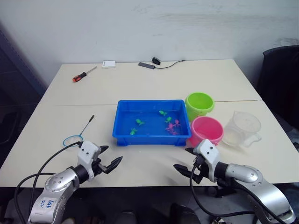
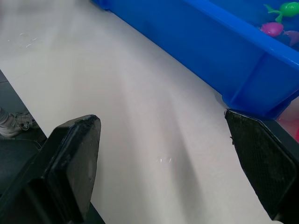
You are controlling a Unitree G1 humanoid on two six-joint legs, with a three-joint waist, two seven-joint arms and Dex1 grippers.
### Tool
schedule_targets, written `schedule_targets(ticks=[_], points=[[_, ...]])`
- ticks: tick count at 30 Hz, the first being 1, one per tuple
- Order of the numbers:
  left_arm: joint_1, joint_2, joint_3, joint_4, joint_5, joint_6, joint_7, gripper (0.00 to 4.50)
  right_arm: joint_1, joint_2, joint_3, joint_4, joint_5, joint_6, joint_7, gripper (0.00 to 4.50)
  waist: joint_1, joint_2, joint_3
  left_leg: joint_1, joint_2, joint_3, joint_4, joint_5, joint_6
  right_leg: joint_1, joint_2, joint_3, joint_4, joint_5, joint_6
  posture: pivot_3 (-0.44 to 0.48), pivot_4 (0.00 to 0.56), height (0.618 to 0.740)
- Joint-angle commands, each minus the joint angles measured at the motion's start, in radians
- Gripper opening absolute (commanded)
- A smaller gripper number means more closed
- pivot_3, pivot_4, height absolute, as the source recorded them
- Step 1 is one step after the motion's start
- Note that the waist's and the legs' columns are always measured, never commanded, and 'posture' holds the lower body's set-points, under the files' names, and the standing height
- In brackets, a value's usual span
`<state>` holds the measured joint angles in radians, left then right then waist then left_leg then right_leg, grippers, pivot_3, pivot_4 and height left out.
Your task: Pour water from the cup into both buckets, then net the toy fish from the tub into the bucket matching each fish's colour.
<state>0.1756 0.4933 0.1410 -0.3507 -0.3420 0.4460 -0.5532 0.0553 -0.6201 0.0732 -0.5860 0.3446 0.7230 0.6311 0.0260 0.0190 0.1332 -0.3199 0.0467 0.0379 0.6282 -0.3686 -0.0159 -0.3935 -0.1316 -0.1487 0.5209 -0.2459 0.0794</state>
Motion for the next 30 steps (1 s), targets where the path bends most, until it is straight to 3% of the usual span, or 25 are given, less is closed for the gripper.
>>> schedule_targets(ticks=[1,14,22,30], points=[[-0.018,0.019,0.021,-0.029,-0.011,-0.005,-0.009,4.43,-0.013,-0.001,0.005,-0.027,0.010,-0.018,0.009,4.50,0.000,0.000,0.000,0.000,0.000,0.000,0.000,0.000,0.000,0.000,0.000,0.000,0.000,0.000,0.000,0.000,0.150,0.740],[-0.089,0.066,0.066,-0.018,-0.068,0.004,-0.069,4.43,-0.024,-0.003,0.004,-0.012,0.008,-0.030,0.024,4.50,0.001,0.000,0.000,0.000,0.000,0.000,0.000,0.000,0.000,0.000,0.001,0.000,0.000,0.000,0.000,0.000,0.150,0.740],[-0.378,0.192,0.014,0.112,-0.150,0.053,-0.277,4.43,-0.017,-0.026,-0.091,-0.064,0.059,0.017,0.017,4.50,-0.001,0.001,0.000,0.000,-0.001,0.000,0.000,0.000,0.000,0.001,0.001,-0.003,0.000,0.000,0.000,0.000,0.150,0.740],[-0.675,0.140,-0.161,0.340,-0.083,-0.029,-0.449,4.43,0.071,-0.083,-0.293,-0.146,0.100,0.197,-0.047,4.50,0.003,0.000,0.000,-0.001,-0.009,0.001,0.000,0.004,0.005,0.003,0.000,-0.004,0.004,0.001,0.002,0.000,0.150,0.740]])
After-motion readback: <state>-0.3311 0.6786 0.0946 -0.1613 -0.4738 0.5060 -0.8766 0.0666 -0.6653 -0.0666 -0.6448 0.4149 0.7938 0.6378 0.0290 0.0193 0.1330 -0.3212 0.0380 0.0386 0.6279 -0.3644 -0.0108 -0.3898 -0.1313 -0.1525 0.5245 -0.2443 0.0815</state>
